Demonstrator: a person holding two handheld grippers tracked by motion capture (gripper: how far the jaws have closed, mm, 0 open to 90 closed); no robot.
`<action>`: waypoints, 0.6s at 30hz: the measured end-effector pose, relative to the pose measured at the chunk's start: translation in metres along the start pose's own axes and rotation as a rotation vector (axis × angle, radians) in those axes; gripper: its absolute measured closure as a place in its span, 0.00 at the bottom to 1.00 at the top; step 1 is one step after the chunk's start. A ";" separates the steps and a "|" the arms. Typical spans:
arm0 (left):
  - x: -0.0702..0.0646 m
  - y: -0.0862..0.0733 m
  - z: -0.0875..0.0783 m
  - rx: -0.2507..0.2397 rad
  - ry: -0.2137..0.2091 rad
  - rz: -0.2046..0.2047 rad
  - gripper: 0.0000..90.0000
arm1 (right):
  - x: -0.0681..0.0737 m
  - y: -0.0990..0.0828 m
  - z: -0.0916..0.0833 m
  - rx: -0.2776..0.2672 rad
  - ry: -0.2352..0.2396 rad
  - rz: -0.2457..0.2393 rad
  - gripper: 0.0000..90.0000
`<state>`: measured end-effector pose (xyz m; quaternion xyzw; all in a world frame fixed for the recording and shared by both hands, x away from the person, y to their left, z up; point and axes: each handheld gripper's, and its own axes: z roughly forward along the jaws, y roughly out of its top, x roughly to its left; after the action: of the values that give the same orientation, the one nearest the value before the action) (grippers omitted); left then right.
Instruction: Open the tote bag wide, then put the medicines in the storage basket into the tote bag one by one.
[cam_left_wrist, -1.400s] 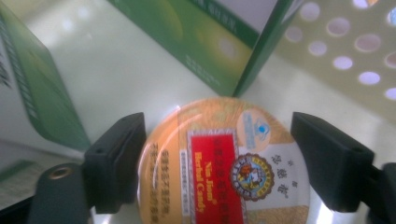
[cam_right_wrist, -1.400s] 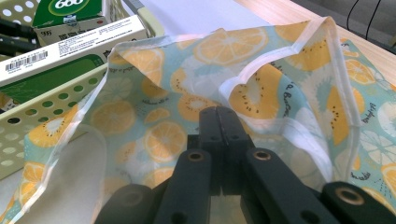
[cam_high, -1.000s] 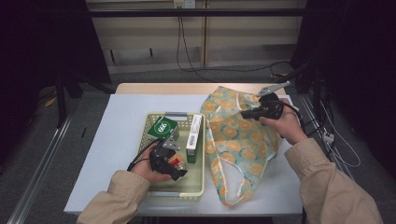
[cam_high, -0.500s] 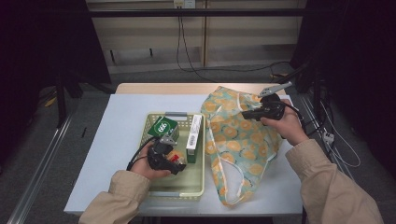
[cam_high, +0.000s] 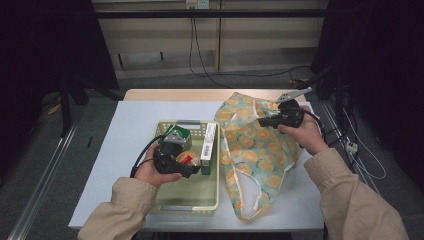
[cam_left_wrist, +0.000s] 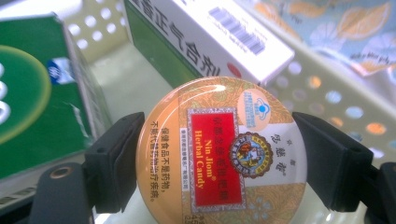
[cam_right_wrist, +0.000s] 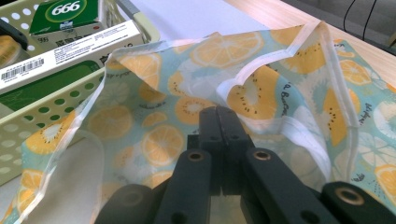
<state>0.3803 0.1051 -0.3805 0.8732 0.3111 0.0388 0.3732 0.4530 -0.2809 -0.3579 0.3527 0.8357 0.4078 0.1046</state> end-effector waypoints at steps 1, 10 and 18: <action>0.000 0.002 -0.002 -0.004 0.000 0.000 0.23 | -0.001 0.000 0.000 -0.002 -0.003 0.003 1.00; -0.008 0.032 -0.016 -0.060 -0.002 0.013 0.23 | -0.005 -0.001 0.001 -0.003 -0.006 0.022 1.00; -0.023 0.067 -0.009 -0.096 -0.034 0.066 0.23 | -0.004 -0.001 0.001 -0.006 -0.001 0.024 1.00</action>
<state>0.3939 0.0624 -0.3251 0.8645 0.2733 0.0513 0.4186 0.4560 -0.2836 -0.3593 0.3624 0.8303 0.4113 0.1011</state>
